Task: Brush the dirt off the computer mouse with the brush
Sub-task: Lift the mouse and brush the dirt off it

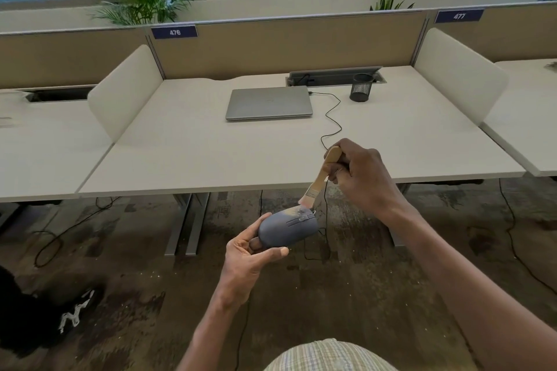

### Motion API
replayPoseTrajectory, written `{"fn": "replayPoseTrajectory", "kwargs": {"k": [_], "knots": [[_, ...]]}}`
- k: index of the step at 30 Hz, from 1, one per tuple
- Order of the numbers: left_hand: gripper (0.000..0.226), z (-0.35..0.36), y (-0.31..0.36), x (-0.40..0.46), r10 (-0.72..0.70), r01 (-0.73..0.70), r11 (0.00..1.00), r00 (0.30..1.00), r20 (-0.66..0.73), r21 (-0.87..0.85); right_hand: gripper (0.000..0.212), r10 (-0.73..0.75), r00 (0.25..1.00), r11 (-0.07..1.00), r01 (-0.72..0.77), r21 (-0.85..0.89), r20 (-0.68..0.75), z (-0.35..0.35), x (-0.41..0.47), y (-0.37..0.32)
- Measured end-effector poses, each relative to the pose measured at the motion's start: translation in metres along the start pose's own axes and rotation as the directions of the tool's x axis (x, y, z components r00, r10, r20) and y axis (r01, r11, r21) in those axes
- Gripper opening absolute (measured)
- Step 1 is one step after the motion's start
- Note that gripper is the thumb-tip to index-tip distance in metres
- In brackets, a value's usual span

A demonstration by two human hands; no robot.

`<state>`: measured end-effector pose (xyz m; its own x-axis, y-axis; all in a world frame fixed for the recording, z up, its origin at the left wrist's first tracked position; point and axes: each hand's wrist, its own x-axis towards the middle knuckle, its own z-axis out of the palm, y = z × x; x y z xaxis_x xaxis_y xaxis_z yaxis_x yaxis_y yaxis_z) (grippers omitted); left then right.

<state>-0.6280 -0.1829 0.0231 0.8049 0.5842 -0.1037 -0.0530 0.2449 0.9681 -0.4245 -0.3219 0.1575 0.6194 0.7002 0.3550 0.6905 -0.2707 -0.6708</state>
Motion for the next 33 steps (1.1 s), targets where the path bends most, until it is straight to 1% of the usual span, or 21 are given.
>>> {"fn": "replayPoseTrajectory", "kwargs": {"k": [2, 5, 7, 10, 12, 16, 20, 22, 25, 29, 33], "knots": [[0.087, 0.000, 0.000, 0.000, 0.005, -0.005, 1.000, 1.000, 0.005, -0.002, 0.017, 0.001, 1.000, 1.000, -0.001, -0.027, 0.031, 0.002, -0.001, 0.001], [0.086, 0.001, 0.000, 0.000, 0.001, -0.001, 1.000, 1.000, 0.010, -0.001, 0.014, 0.022, 1.000, 0.997, -0.022, -0.078, 0.000, 0.002, -0.002, 0.004], [0.085, 0.001, 0.000, 0.000, -0.005, 0.005, 1.000, 1.000, 0.003, -0.001, 0.012, 0.026, 0.999, 0.998, -0.028, -0.063, -0.029, -0.001, -0.004, 0.003], [0.085, 0.000, -0.001, 0.000, -0.002, 0.002, 1.000, 1.000, 0.009, -0.001, 0.012, -0.001, 1.000, 0.999, 0.001, -0.047, -0.001, -0.002, -0.006, -0.003], [0.085, 0.000, -0.002, 0.001, 0.000, 0.000, 1.000, 1.000, 0.023, -0.003, 0.013, -0.011, 1.000, 0.998, 0.013, -0.062, 0.019, 0.001, -0.007, -0.004], [0.085, 0.001, -0.002, -0.001, 0.003, -0.002, 1.000, 1.000, 0.024, -0.006, 0.013, -0.009, 1.000, 0.995, 0.009, -0.095, -0.003, 0.001, -0.008, -0.002], [0.085, 0.001, -0.001, -0.001, 0.004, -0.003, 1.000, 1.000, 0.017, -0.008, 0.014, -0.039, 0.999, 0.998, 0.040, -0.044, 0.029, -0.005, -0.014, -0.009], [0.084, 0.001, 0.000, -0.001, 0.005, -0.005, 1.000, 1.000, 0.018, -0.006, 0.016, -0.068, 0.996, 0.995, 0.072, -0.066, 0.059, -0.002, -0.015, -0.012], [0.083, 0.003, 0.000, -0.002, 0.005, -0.005, 1.000, 1.000, 0.026, -0.008, 0.017, -0.102, 0.994, 0.987, 0.106, -0.123, 0.037, 0.003, -0.014, -0.011], [0.086, 0.002, 0.000, -0.004, 0.001, 0.000, 1.000, 1.000, 0.030, -0.018, 0.015, -0.087, 0.996, 0.993, 0.086, -0.085, -0.017, -0.002, -0.015, -0.013], [0.088, 0.002, 0.000, -0.004, 0.001, 0.000, 1.000, 1.000, 0.029, -0.019, 0.016, -0.089, 0.996, 0.992, 0.091, -0.085, 0.028, -0.005, -0.018, -0.015]]}}
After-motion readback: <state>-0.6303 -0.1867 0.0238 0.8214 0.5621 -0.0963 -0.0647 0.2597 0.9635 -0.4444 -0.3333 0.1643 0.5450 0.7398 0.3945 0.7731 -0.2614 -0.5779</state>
